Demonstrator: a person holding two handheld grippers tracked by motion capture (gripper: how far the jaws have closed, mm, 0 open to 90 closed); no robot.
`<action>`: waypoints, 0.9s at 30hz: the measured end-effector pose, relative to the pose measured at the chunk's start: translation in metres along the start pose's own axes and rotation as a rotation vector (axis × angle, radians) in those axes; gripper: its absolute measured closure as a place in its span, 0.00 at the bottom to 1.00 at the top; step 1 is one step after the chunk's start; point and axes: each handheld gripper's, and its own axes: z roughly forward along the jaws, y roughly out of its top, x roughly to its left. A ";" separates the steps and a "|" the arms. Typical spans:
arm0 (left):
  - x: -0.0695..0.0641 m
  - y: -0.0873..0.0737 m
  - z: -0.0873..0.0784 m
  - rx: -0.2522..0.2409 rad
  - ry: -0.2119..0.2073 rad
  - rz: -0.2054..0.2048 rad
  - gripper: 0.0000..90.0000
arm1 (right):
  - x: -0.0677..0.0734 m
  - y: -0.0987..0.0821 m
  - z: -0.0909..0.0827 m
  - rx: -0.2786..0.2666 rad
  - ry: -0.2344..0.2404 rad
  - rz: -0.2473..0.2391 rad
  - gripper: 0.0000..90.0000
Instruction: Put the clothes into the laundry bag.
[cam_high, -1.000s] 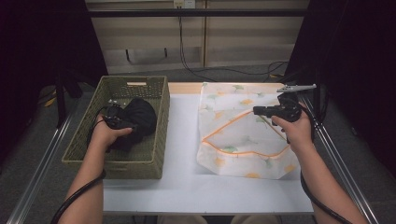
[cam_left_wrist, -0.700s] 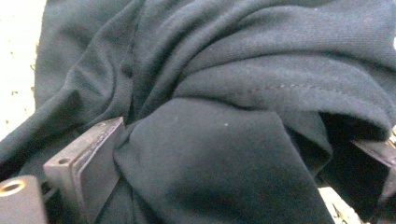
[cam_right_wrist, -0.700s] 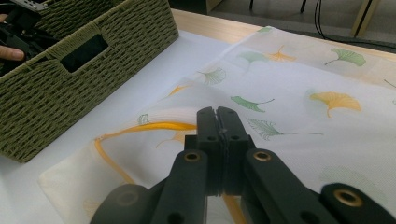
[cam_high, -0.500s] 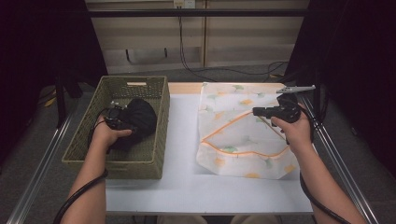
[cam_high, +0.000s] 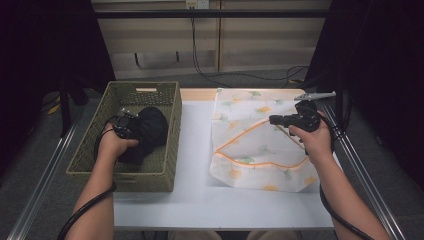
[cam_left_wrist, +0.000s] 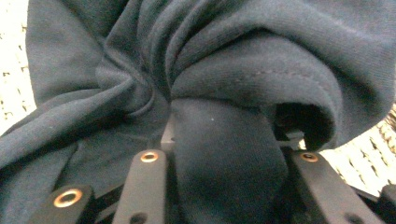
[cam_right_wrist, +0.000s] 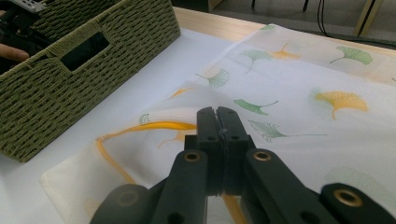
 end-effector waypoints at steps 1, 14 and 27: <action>-0.001 -0.001 0.000 -0.005 -0.004 -0.010 0.70 | 0.000 0.000 0.000 -0.002 0.000 0.000 1.00; -0.006 0.002 -0.011 -0.029 -0.023 -0.045 0.49 | -0.002 0.000 -0.003 -0.006 0.000 0.002 1.00; 0.002 0.006 -0.011 -0.054 0.075 0.007 0.13 | -0.001 0.001 -0.006 -0.013 0.006 0.004 1.00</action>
